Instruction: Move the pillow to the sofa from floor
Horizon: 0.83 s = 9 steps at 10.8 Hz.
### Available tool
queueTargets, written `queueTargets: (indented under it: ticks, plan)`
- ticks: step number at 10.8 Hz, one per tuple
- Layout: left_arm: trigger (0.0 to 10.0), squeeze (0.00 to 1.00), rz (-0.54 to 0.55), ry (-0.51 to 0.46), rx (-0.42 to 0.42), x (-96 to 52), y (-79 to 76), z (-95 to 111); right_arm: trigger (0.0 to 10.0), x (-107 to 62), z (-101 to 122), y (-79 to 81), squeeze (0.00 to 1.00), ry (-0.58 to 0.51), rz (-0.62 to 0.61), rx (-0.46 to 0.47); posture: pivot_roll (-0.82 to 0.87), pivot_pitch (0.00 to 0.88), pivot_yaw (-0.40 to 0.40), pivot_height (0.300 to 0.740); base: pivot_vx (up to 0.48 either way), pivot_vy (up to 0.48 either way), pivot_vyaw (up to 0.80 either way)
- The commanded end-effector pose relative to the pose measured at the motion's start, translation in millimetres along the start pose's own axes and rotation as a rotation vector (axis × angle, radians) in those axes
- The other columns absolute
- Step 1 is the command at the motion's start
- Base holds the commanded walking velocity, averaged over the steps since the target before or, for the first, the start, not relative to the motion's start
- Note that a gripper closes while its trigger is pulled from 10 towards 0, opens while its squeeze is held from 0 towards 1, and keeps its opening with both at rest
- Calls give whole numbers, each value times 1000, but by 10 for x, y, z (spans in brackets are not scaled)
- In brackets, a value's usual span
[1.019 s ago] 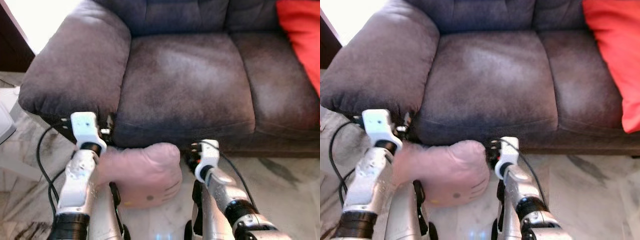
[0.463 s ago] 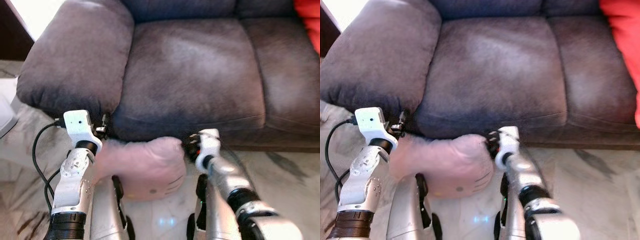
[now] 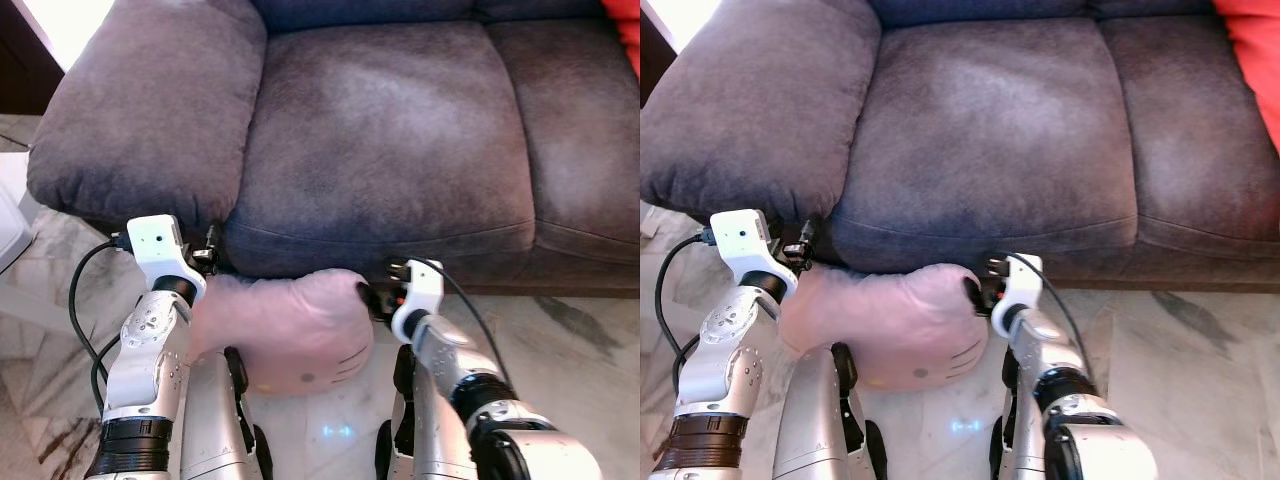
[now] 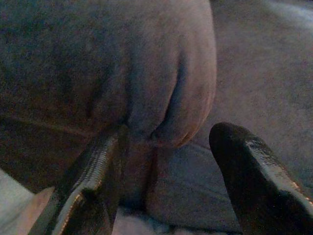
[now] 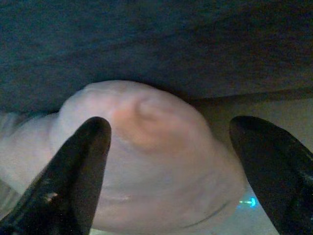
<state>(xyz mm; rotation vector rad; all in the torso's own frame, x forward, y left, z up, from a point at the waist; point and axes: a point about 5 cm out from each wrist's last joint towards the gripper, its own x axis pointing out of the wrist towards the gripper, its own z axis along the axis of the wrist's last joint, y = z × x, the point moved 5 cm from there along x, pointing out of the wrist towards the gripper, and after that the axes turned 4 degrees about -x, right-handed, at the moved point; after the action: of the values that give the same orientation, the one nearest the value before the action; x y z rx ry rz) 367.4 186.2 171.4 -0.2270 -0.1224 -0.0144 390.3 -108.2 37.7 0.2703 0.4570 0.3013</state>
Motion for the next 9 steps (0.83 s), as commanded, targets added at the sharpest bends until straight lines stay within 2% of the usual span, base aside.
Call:
queueTargets:
  ticks: [1, 2, 3, 6, 9]
  plan:
    - [10000, 0, 17, 4, 1, -50, 66, 4, 10000, 16, 68, 95, 973, -44, 44, 1, 224, 332, 50, 492, 0, 0, 0]
    - [10000, 0, 18, 5, -1, -63, 70, 8, 10000, 20, 107, 165, 0, -58, 90, -38, 224, 335, 49, 492, 0, 0, 0]
    - [10000, 0, 19, 6, -2, -70, 73, 8, 10000, 20, 99, 162, 0, -46, 94, -112, 227, 340, 46, 492, 0, 0, 0]
    - [10000, 0, 25, 14, -5, -138, 83, -1, 10000, 13, 76, 101, 0, -29, 58, -203, 233, 375, 44, 492, 0, 0, 0]
    - [10000, 0, 20, -11, -16, -195, 33, 97, 10000, 10, 142, 222, 0, -92, 122, -241, 240, 423, 42, 492, 0, 0, 0]
